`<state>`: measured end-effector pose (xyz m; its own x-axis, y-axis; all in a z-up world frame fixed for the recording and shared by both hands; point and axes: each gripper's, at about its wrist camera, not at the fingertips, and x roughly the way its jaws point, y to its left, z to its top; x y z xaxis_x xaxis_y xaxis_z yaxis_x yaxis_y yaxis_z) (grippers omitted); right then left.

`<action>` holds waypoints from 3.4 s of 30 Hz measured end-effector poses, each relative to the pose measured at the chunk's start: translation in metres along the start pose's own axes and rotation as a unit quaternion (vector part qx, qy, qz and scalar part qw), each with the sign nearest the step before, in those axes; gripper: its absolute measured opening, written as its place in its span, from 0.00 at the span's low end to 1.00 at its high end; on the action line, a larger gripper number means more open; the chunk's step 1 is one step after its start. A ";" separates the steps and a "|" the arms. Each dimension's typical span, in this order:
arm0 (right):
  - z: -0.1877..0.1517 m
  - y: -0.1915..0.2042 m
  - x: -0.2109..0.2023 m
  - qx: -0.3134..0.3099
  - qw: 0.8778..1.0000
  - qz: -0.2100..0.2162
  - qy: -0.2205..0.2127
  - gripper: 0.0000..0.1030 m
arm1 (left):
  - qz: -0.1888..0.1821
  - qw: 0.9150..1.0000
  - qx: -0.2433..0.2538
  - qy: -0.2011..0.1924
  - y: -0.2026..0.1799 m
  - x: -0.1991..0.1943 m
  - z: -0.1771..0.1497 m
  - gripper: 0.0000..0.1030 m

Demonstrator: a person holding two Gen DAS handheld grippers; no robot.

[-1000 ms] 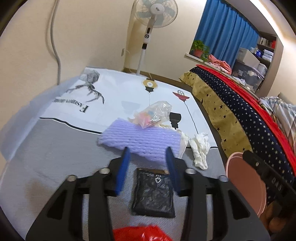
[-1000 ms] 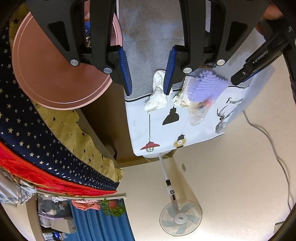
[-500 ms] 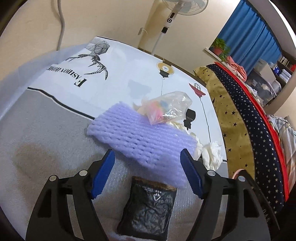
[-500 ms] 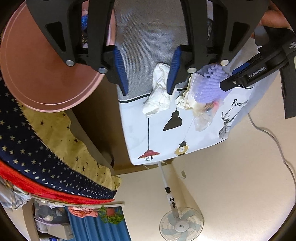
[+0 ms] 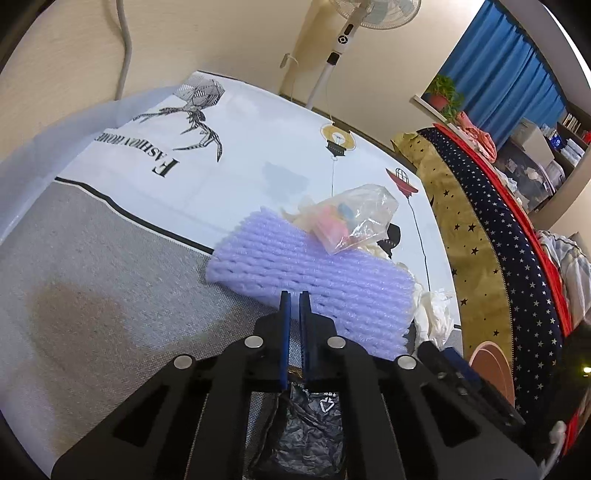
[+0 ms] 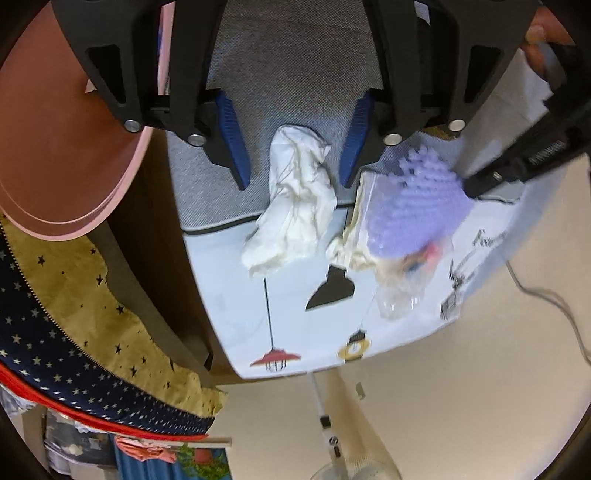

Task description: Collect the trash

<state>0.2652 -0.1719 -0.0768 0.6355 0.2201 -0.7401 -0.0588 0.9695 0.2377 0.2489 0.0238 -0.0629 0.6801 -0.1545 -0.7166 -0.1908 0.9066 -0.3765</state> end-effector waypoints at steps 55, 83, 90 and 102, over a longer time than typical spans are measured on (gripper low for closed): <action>-0.040 -0.017 -0.195 -0.046 0.993 -0.007 -0.113 0.16 | -0.073 0.993 0.061 -0.067 -0.020 -0.125 -0.044 0.00; -0.026 -0.067 -0.166 -0.007 0.994 -0.022 -0.103 0.16 | -0.036 0.998 -0.046 -0.018 -0.035 -0.007 -0.031 0.69; -0.025 -0.070 -0.161 -0.005 0.995 -0.023 -0.101 0.16 | -0.032 0.998 -0.056 -0.008 -0.036 0.008 -0.029 0.64; -0.026 -0.070 -0.166 -0.002 0.994 -0.025 -0.104 0.16 | -0.044 0.999 -0.029 -0.015 -0.039 -0.008 -0.024 0.13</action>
<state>0.1437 -0.2739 0.0128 0.7830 0.1450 -0.6049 -0.0263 0.9793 0.2008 0.2335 -0.0199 -0.0567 0.7164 -0.2206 -0.6619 -0.1688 0.8657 -0.4712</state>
